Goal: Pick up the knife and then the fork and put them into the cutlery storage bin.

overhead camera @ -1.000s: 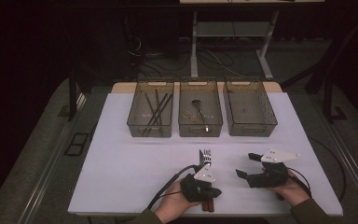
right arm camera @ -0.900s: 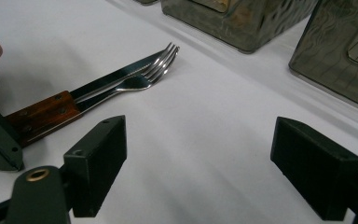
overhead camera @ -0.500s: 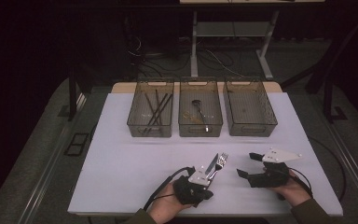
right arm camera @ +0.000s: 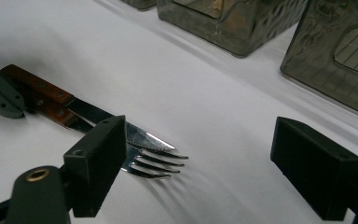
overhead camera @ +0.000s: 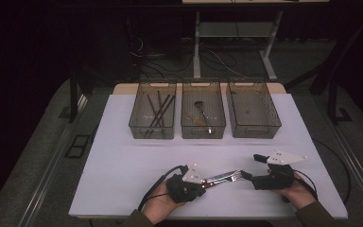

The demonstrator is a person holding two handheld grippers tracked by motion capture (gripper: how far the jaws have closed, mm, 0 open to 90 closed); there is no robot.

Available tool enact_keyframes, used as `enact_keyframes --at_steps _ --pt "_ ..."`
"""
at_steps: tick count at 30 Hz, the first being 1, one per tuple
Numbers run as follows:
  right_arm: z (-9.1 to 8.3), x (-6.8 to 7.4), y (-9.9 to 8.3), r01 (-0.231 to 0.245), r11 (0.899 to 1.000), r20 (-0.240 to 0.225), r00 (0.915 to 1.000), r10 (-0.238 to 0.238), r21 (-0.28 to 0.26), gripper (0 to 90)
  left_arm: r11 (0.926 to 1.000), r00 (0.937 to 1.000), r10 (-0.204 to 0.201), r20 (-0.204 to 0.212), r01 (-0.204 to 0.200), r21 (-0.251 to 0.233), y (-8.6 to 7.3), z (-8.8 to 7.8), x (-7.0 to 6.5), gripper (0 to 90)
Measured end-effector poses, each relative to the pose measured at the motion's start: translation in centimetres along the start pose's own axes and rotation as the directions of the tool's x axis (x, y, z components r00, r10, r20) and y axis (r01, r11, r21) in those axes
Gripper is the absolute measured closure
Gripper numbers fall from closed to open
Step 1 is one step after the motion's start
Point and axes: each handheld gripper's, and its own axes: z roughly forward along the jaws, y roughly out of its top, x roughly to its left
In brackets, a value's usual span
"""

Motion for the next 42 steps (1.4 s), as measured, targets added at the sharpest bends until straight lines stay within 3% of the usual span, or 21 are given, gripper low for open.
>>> enact_keyframes --at_steps 2,5,8,11,14,18,23,25,28,29,31,33,34,37,38,42 --pt "0.0 0.0 0.0 -0.001 1.0 0.0 1.0 0.001 -0.002 18.2 0.9995 0.9997 -0.001 0.023 0.002 -0.033 0.3 -0.2 0.1 87.8" --pt "-0.1 0.0 0.0 -0.006 1.0 0.002 1.0 0.006 -0.001 18.2 0.9974 0.9999 -0.008 0.011 0.009 -0.072 0.8 -0.6 0.7 82.2" --pt "-0.1 0.0 0.0 -0.009 1.0 0.003 1.0 0.009 -0.001 18.2 0.9971 0.9996 -0.015 -0.025 0.014 -0.074 1.1 -0.6 1.8 80.4" --pt "0.0 0.0 0.0 -0.003 1.0 0.001 1.0 0.003 0.002 18.2 0.9963 0.999 -0.039 -0.02 0.038 -0.078 1.1 -0.3 2.8 79.1" --pt "0.0 0.0 0.0 -0.002 1.0 -0.001 1.0 0.002 0.003 18.2 0.9971 0.9996 -0.027 -0.007 0.027 -0.072 1.1 0.1 3.3 77.4" --pt "0.1 0.0 0.0 0.003 1.0 -0.003 1.0 -0.003 0.001 18.2 0.9958 0.9991 -0.039 0.016 0.04 -0.083 1.2 0.5 3.2 76.3" --pt "0.1 0.0 0.0 -0.001 1.0 -0.002 1.0 0.001 0.004 18.2 0.9967 0.9994 -0.035 0.006 0.035 -0.073 1.1 0.8 3.3 76.1" --pt "0.1 0.1 0.0 -0.001 1.0 -0.002 1.0 0.001 0.004 18.2 0.9989 0.9999 -0.008 -0.013 0.007 -0.047 1.1 0.9 3.3 75.5" --pt "0.1 0.1 0.0 -0.003 1.0 -0.004 1.0 0.003 0.004 18.2 0.9985 0.9996 -0.019 -0.02 0.018 -0.052 0.9 1.2 3.2 74.2" --pt "0.1 0.1 0.0 -0.003 1.0 -0.004 1.0 0.003 0.004 18.2 0.9994 0.9998 0.001 -0.021 -0.002 -0.035 0.9 1.0 3.3 73.9" --pt "0.0 0.1 0.0 -0.002 1.0 -0.005 1.0 0.002 0.004 18.2 0.9993 0.9996 0.001 -0.029 -0.002 -0.036 0.8 1.1 3.2 73.6" --pt "0.0 0.1 0.0 -0.003 1.0 -0.005 1.0 0.003 0.003 18.2 0.9984 0.9991 -0.011 -0.041 0.008 -0.056 0.8 1.3 2.9 73.4" --pt "0.0 0.0 0.0 -0.005 1.0 -0.004 1.0 0.005 0.002 18.2 0.999 0.9988 0.011 -0.048 -0.013 -0.042 0.7 1.2 2.9 73.4" --pt "0.1 0.0 0.0 -0.003 1.0 -0.005 1.0 0.003 0.005 18.2 0.9976 0.999 -0.02 -0.04 0.018 -0.066 0.6 1.3 2.9 73.5" --pt "0.1 0.1 0.0 -0.001 1.0 -0.005 1.0 0.001 0.006 18.2 0.9987 0.9993 -0.005 -0.038 0.003 -0.051 0.5 1.2 3.0 73.7" --pt "0.2 0.2 0.0 0.002 1.0 -0.009 1.0 -0.002 0.007 18.2 0.9974 0.9989 -0.018 -0.044 0.015 -0.07 0.4 1.3 2.9 74.6"
